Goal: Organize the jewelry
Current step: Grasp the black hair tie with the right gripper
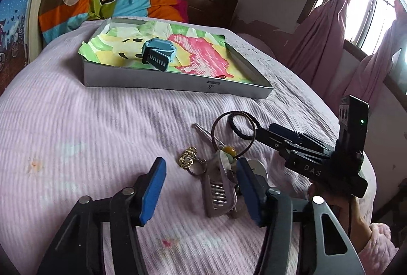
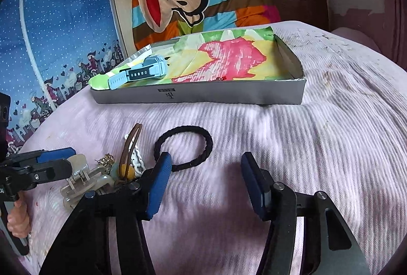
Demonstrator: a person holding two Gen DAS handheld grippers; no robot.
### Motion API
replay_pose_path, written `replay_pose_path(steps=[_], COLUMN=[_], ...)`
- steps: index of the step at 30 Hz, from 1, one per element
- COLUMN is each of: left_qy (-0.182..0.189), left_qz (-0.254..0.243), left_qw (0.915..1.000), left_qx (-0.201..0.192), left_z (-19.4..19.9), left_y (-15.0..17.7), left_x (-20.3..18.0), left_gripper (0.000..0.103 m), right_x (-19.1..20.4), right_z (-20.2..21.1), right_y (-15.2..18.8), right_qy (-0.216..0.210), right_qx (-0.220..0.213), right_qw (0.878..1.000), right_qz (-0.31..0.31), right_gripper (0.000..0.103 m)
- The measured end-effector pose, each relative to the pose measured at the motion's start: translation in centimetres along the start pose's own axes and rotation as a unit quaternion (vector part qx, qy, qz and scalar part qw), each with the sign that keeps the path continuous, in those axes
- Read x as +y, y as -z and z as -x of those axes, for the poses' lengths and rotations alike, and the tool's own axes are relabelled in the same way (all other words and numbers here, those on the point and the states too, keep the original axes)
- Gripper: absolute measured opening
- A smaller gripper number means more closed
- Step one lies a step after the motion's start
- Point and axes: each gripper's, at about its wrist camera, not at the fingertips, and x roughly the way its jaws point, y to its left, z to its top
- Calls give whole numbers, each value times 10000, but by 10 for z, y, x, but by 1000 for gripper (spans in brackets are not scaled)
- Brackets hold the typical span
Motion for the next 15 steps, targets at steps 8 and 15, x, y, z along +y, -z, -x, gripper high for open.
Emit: replay_pose_path(steps=[8,15], left_qy=[380,549], left_qz=[-27,-60], left_qw=[9991,9979], left_qx=[181,348], left_z=[-3,-6], left_y=[-2,-4], left_x=[-5,-10], left_gripper=[18,10], right_x=[-2,1], right_z=[-13,-18], right_y=[-1,-2], right_qy=[-171,-244], right_qx=[71,151], right_qw=[9996,9995], right_qz=[-204,-160], right_gripper=[45,40])
